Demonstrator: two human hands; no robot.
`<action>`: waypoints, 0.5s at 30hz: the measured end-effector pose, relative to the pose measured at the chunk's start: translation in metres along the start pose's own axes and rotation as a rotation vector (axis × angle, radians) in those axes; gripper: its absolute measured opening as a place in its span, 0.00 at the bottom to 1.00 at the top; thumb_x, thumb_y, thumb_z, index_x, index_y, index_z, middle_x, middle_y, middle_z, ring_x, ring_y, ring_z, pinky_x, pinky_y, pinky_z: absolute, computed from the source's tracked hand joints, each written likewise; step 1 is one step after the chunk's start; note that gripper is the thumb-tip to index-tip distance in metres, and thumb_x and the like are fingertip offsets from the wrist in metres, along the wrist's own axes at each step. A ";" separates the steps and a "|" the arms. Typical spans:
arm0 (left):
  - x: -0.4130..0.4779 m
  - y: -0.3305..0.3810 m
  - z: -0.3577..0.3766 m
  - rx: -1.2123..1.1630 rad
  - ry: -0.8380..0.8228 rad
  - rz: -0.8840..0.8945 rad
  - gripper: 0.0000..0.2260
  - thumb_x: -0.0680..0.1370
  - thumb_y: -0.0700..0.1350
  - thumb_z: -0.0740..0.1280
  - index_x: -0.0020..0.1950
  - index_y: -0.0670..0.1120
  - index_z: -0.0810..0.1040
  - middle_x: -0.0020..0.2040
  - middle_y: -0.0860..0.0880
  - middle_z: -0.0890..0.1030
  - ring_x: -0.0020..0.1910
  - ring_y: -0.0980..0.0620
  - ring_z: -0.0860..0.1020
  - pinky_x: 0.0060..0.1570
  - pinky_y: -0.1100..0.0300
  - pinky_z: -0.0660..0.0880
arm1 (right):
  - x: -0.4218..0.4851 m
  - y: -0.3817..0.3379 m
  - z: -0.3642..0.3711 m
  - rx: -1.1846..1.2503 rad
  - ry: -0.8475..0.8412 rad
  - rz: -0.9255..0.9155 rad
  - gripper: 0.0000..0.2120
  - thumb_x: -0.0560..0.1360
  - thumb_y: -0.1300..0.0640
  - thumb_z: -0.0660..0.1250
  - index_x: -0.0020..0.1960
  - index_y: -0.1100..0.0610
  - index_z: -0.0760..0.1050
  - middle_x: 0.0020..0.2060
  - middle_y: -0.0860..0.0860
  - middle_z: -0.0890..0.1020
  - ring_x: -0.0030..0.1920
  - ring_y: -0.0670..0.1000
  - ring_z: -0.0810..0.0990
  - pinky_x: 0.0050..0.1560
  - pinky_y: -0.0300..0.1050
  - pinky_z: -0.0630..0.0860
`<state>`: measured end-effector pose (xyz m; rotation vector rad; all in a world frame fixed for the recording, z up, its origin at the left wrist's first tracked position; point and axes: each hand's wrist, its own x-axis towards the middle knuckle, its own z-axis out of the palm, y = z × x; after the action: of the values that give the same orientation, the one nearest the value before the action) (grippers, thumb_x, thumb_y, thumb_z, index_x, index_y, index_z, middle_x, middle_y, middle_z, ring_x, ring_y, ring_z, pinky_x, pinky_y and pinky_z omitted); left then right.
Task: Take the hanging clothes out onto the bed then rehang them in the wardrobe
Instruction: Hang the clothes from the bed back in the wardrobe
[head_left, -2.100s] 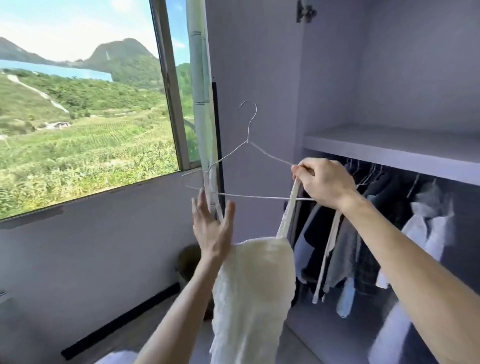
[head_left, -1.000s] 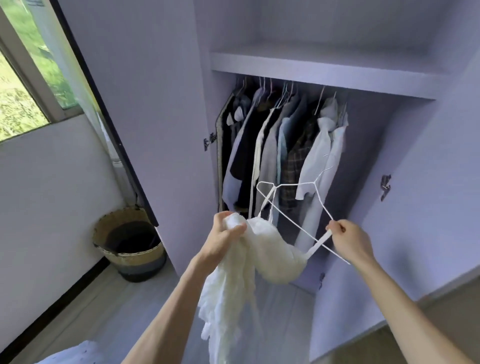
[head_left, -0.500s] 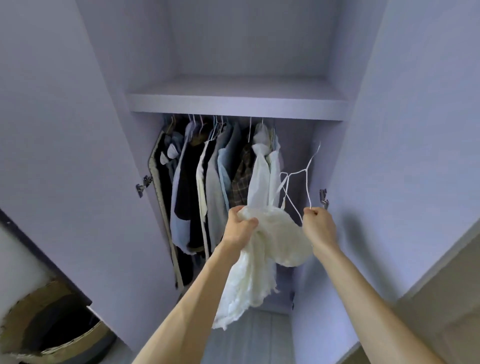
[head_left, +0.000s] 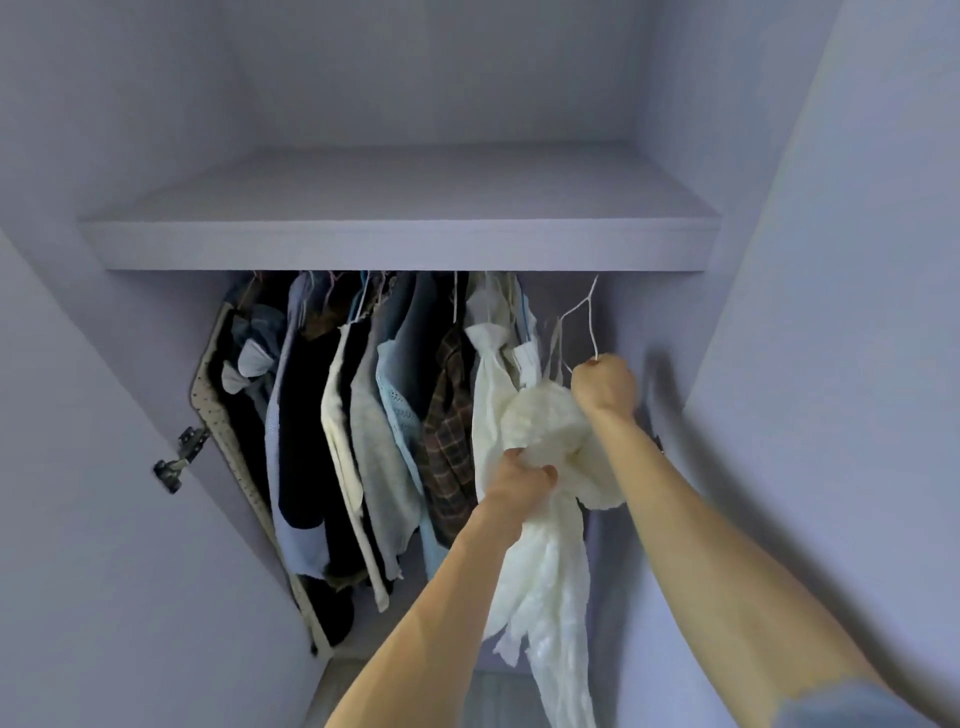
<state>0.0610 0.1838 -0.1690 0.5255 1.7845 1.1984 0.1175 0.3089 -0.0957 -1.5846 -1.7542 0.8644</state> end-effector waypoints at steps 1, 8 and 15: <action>0.011 0.000 0.004 0.021 -0.024 -0.034 0.19 0.79 0.43 0.66 0.69 0.45 0.69 0.60 0.45 0.79 0.54 0.44 0.79 0.38 0.59 0.75 | 0.006 -0.002 0.003 -0.022 0.028 -0.028 0.15 0.77 0.62 0.58 0.59 0.64 0.78 0.57 0.62 0.81 0.59 0.64 0.77 0.55 0.49 0.73; 0.065 0.013 0.036 0.028 -0.199 -0.101 0.27 0.69 0.50 0.67 0.67 0.47 0.73 0.59 0.45 0.81 0.56 0.42 0.80 0.45 0.52 0.80 | 0.035 0.000 0.015 -0.123 0.139 -0.157 0.14 0.78 0.64 0.58 0.61 0.64 0.76 0.58 0.62 0.78 0.57 0.64 0.77 0.56 0.50 0.71; 0.097 0.019 0.065 0.288 -0.413 -0.220 0.10 0.78 0.42 0.64 0.59 0.40 0.76 0.56 0.43 0.78 0.45 0.47 0.74 0.40 0.58 0.70 | 0.044 0.024 0.011 -0.303 0.025 -0.077 0.12 0.77 0.63 0.58 0.55 0.64 0.77 0.52 0.62 0.81 0.51 0.63 0.77 0.49 0.49 0.71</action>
<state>0.0643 0.2968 -0.2028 0.6688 1.6100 0.6293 0.1186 0.3537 -0.1207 -1.6937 -1.9866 0.5581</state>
